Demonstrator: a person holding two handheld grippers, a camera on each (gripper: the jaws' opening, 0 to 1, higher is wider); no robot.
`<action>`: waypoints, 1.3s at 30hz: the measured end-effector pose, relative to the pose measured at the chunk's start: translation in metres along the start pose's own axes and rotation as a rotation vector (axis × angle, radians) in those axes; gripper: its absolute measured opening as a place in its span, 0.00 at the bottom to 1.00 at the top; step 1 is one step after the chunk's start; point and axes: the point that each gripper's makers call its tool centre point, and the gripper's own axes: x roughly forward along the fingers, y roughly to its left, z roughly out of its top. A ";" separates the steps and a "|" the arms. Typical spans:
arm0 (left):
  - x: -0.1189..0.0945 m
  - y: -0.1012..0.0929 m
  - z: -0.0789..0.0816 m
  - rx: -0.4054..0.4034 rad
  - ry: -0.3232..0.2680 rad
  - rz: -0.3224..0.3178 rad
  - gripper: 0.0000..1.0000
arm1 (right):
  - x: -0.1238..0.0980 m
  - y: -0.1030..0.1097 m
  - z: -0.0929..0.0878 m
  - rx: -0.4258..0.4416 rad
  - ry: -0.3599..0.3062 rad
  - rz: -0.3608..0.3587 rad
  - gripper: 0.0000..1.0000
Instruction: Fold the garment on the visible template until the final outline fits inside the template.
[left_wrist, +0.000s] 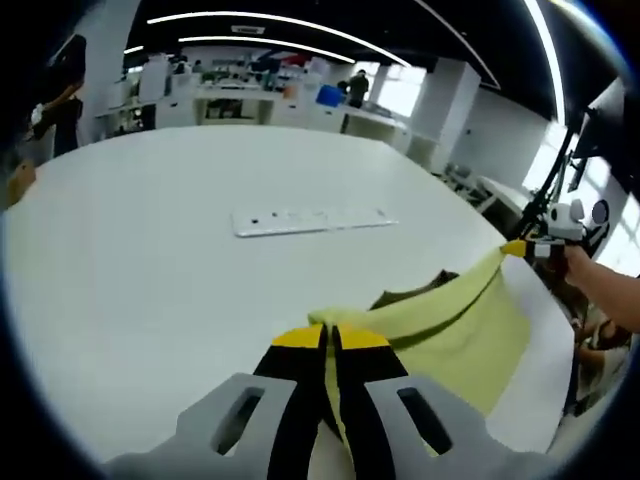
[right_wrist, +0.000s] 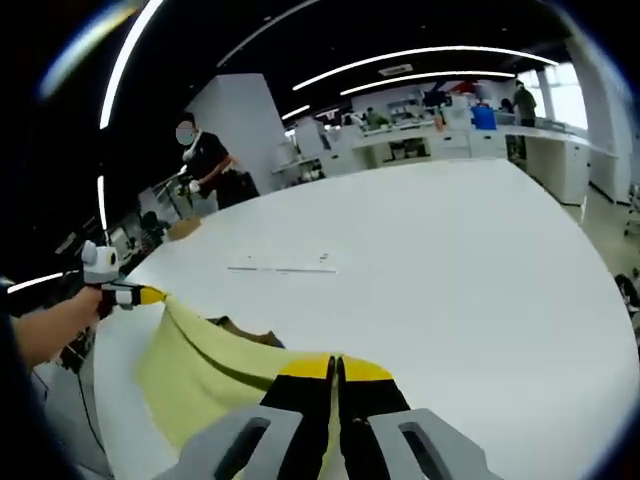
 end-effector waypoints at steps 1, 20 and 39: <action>0.001 0.000 -0.002 -0.001 0.006 0.001 0.00 | 0.001 -0.001 -0.001 -0.002 0.006 -0.003 0.00; -0.006 0.014 -0.016 0.000 0.033 0.027 0.04 | 0.001 0.008 -0.017 -0.141 0.043 0.000 0.05; 0.021 -0.020 -0.037 0.322 0.113 -0.128 0.09 | 0.023 0.036 -0.041 -0.404 0.166 0.098 0.13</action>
